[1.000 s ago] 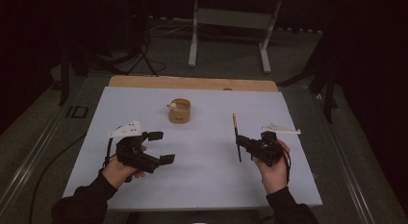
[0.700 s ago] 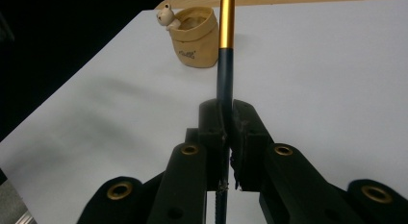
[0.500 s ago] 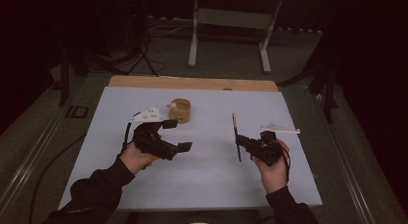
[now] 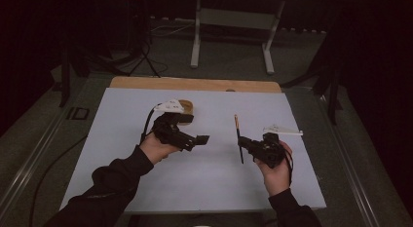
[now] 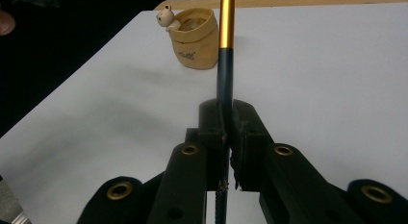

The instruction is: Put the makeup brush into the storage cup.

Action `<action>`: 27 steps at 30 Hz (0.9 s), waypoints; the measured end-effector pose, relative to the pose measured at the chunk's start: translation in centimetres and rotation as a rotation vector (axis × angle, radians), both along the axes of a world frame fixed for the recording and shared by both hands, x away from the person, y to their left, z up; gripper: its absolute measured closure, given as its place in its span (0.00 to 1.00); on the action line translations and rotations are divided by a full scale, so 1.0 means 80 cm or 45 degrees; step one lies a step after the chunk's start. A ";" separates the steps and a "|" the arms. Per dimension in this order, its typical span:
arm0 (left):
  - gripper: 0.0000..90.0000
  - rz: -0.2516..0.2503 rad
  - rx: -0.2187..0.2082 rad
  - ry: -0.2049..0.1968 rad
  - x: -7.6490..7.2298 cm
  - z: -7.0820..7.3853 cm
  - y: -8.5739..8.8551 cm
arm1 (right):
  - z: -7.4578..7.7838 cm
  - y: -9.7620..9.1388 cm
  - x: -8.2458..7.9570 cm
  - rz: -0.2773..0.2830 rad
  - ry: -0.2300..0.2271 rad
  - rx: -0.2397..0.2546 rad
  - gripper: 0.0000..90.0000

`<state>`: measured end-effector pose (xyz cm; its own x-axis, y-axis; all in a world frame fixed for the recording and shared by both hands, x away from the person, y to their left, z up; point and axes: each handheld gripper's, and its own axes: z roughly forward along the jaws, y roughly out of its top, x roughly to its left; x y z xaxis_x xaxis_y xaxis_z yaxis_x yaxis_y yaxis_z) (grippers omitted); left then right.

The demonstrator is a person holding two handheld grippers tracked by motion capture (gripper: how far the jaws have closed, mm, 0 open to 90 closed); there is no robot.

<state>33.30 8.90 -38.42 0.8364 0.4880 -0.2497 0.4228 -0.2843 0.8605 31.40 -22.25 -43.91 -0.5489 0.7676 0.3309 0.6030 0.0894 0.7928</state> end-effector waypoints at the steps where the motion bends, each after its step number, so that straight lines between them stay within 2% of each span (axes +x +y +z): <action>1: 0.03 0.001 0.009 0.011 0.003 0.000 -0.003 | 0.000 0.000 0.000 -0.001 -0.001 -0.002 0.93; 6: 0.03 -0.017 0.029 0.050 0.013 -0.001 -0.019 | 0.000 0.001 0.000 0.002 -0.007 -0.010 0.93; 9: 0.03 -0.021 0.030 0.051 0.017 -0.002 -0.028 | 0.000 0.001 0.001 0.001 -0.003 -0.007 0.93; 13: 0.03 0.002 0.028 0.071 0.025 -0.002 -0.038 | -0.001 0.001 0.001 -0.001 -0.005 -0.009 0.93; 16: 0.04 0.040 0.066 0.071 0.030 -0.004 -0.048 | -0.001 0.002 0.001 0.000 -0.009 -0.013 0.93; 18: 0.05 0.060 0.069 0.096 0.034 -0.006 -0.054 | -0.002 0.003 0.001 0.003 -0.009 -0.017 0.93; 22: 0.06 0.040 0.040 0.134 0.041 -0.012 -0.066 | -0.002 0.003 0.001 0.006 -0.009 -0.020 0.93; 24: 0.07 0.052 0.034 0.144 0.044 -0.015 -0.072 | -0.002 0.004 0.001 0.008 -0.009 -0.022 0.93; 26: 0.11 0.070 0.036 0.133 0.046 -0.018 -0.078 | -0.002 0.004 0.001 0.009 -0.008 -0.017 0.93; 27: 0.16 0.077 0.020 0.146 0.049 -0.021 -0.081 | -0.003 0.004 0.001 0.010 -0.002 -0.017 0.93</action>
